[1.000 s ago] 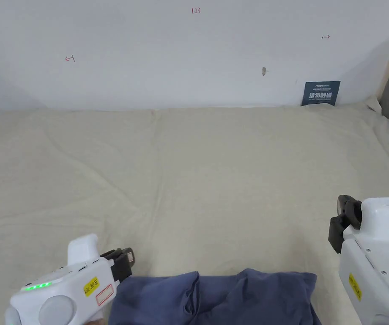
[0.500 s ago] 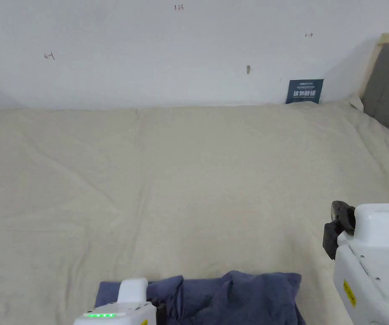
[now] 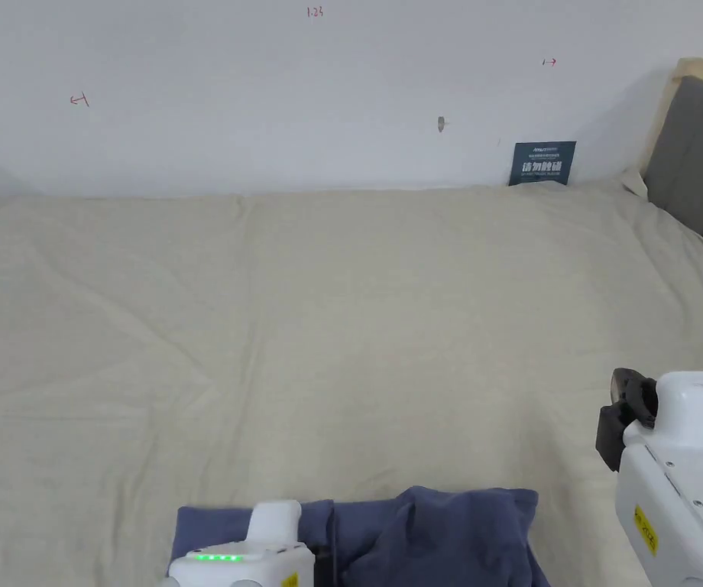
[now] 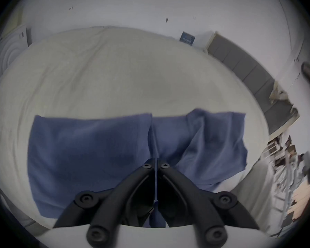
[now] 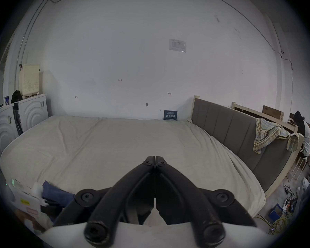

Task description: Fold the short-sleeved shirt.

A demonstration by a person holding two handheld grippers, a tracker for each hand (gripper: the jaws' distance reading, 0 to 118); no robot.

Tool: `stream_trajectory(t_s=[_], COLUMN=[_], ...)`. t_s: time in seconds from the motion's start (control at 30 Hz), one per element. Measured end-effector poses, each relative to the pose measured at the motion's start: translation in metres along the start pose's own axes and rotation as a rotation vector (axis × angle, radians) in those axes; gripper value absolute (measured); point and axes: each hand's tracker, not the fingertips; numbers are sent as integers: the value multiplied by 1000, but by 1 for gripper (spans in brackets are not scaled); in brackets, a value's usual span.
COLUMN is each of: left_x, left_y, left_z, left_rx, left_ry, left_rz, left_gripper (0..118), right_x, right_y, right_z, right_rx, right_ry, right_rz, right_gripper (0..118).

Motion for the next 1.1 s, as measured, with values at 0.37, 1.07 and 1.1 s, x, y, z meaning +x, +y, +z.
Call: stream_trajectory(t_s=[0.37, 1.07, 1.1], left_x=[-100, -196, -195], left_y=[46, 7, 6], left_z=[103, 36, 31], left_rx=[99, -89, -107], left_ry=[-257, -127, -134], left_rz=[324, 376, 367], left_gripper=[19, 33, 24], right_x=[-17, -30, -30], right_y=[14, -5, -6], right_z=[2, -18, -19], right_rx=[38, -52, -55], right_ry=[33, 33, 32], right_rz=[15, 46, 44], right_gripper=[0, 0, 0])
